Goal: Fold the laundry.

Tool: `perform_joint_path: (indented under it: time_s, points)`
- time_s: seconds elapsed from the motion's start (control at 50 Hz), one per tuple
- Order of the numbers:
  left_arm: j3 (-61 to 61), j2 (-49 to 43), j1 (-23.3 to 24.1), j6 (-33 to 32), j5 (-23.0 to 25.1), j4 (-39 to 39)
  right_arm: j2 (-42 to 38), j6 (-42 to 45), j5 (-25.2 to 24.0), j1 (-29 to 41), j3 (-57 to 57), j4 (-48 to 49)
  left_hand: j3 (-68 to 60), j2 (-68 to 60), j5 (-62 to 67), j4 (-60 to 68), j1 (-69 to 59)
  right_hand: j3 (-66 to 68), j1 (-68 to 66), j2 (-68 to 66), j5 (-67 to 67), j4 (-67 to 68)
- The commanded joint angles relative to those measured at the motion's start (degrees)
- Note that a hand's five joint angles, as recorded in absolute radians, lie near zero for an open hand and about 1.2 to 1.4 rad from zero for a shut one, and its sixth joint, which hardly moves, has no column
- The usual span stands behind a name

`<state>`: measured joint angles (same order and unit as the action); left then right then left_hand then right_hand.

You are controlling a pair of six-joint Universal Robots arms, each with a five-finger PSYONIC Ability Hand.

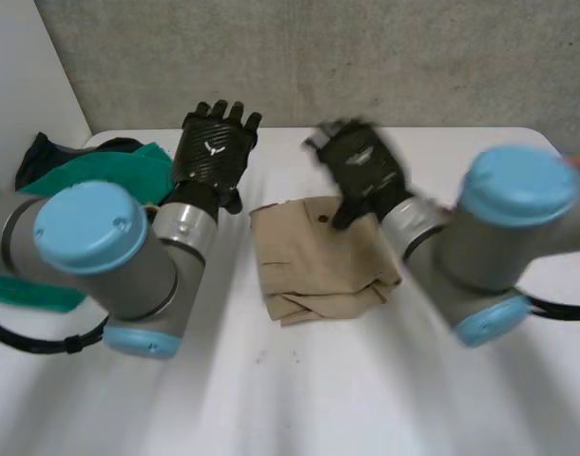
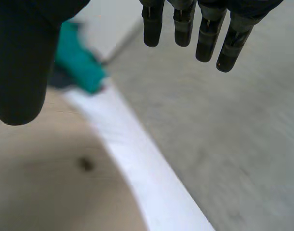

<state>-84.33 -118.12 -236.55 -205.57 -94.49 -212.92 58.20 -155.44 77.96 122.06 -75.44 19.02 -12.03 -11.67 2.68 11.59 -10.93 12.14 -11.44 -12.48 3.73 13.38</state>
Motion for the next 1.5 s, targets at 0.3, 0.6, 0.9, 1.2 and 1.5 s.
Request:
perform_joint_path:
  time_s: [0.3,0.6,0.9,1.2,1.5]
  points:
    - [28.52,-19.34,3.47,16.95,6.78,33.00,-14.86,-22.10,-7.38,-10.35,21.11,-26.74,1.32,0.95,-1.96,-0.87,0.21,-2.14,1.44,2.48,-3.73,-3.38]
    - [28.70,-21.01,2.41,16.43,4.67,39.33,-20.41,-15.34,-7.21,-10.87,24.20,-33.69,1.65,1.29,-2.30,-1.20,0.55,-2.14,1.44,2.48,-3.73,-3.38]
    - [21.40,-3.18,2.94,16.78,7.56,38.63,2.61,-11.65,-6.42,-10.17,3.21,-18.24,2.03,1.67,-2.68,-1.59,0.93,-2.14,1.44,2.48,-3.73,-3.38]
    - [14.46,11.33,-0.31,17.66,32.78,41.79,6.15,3.28,-1.69,-4.73,-22.64,1.62,2.03,1.67,-2.68,-1.59,0.93,-2.14,1.44,2.48,-3.73,-3.38]
    - [14.28,10.81,-0.23,17.66,32.88,41.88,-5.55,5.67,1.93,-2.96,-18.35,11.57,2.03,1.67,-2.68,-1.59,0.93,-2.14,1.44,2.48,-3.73,-3.38]
